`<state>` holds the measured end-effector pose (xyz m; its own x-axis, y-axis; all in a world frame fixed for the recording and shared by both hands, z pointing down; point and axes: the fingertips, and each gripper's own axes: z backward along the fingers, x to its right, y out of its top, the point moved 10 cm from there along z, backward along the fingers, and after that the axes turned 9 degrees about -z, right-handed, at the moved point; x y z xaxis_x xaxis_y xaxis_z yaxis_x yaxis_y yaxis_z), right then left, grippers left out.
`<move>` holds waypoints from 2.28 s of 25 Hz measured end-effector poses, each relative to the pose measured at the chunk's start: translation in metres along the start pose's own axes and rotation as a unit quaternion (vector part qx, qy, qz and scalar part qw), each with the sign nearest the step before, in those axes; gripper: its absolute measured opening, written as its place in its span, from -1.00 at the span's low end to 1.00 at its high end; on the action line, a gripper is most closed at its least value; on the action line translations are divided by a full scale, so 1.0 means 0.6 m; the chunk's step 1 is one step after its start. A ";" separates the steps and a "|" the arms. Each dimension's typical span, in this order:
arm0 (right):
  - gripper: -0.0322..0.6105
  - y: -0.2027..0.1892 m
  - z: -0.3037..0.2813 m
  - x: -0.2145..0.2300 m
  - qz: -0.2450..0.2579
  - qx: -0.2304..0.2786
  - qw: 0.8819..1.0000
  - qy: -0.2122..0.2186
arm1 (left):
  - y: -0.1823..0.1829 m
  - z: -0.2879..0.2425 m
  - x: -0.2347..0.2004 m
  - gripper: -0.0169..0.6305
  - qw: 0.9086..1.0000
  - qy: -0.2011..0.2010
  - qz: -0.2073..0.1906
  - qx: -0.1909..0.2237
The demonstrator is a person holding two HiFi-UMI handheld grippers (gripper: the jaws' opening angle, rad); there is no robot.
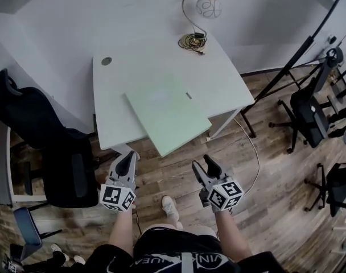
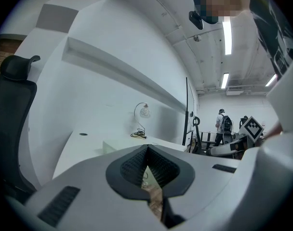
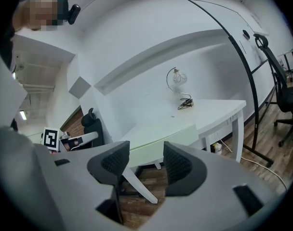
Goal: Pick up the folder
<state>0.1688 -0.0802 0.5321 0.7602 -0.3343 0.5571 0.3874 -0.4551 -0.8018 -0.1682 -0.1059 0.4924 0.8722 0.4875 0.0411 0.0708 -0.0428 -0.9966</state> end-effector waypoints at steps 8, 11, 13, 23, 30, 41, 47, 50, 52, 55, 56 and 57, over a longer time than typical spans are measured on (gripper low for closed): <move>-0.15 -0.010 -0.064 0.009 -0.042 -0.014 0.999 0.009 | -0.021 -0.041 -0.032 -0.91 1.000 -0.008 0.003 -0.003; -0.07 -0.013 -0.082 0.014 -0.094 -0.014 0.995 0.018 | -0.025 -0.046 -0.033 -0.91 1.000 -0.006 0.007 -0.005; -0.03 -0.016 -0.095 0.022 -0.141 -0.009 0.990 0.021 | -0.026 -0.049 -0.034 -0.91 1.000 -0.006 0.010 -0.008; 0.18 -0.036 -0.153 0.064 -0.306 -0.037 0.951 0.035 | -0.043 -0.071 -0.033 -0.91 1.000 0.019 0.013 -0.021; 0.19 -0.009 -0.209 0.072 -0.324 -0.037 0.937 0.126 | -0.048 -0.083 -0.031 -0.91 0.998 0.054 0.018 -0.033; 0.20 -0.029 -0.237 0.096 -0.360 -0.051 0.921 0.137 | -0.072 -0.081 -0.029 -0.91 0.994 0.090 0.031 -0.048; 0.20 -0.035 -0.257 0.105 -0.385 -0.052 0.911 0.139 | -0.085 -0.084 -0.033 -0.91 0.993 0.102 0.035 -0.048; 0.20 -0.035 -0.269 0.102 -0.386 -0.052 0.909 0.146 | -0.086 -0.085 -0.035 -0.91 0.993 0.105 0.037 -0.051; 0.20 -0.036 -0.277 0.103 -0.388 -0.050 0.908 0.147 | -0.085 -0.086 -0.036 -0.91 0.992 0.106 0.039 -0.053; 0.19 -0.041 -0.285 0.105 -0.398 -0.046 0.905 0.144 | -0.093 -0.082 -0.034 -0.91 0.993 0.102 0.035 -0.051; 0.19 -0.042 -0.288 0.105 -0.399 -0.044 0.904 0.146 | -0.097 -0.079 -0.034 -0.91 0.993 0.102 0.034 -0.051; 0.19 -0.042 -0.290 0.104 -0.400 -0.043 0.904 0.147 | -0.100 -0.077 -0.033 -0.91 0.993 0.103 0.035 -0.051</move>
<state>0.1158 -0.2334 0.6249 0.0786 -0.0695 0.9945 0.6991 -0.7073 -0.1046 -0.1674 -0.1531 0.5545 0.9563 0.2925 -0.0044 0.0454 -0.1634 -0.9855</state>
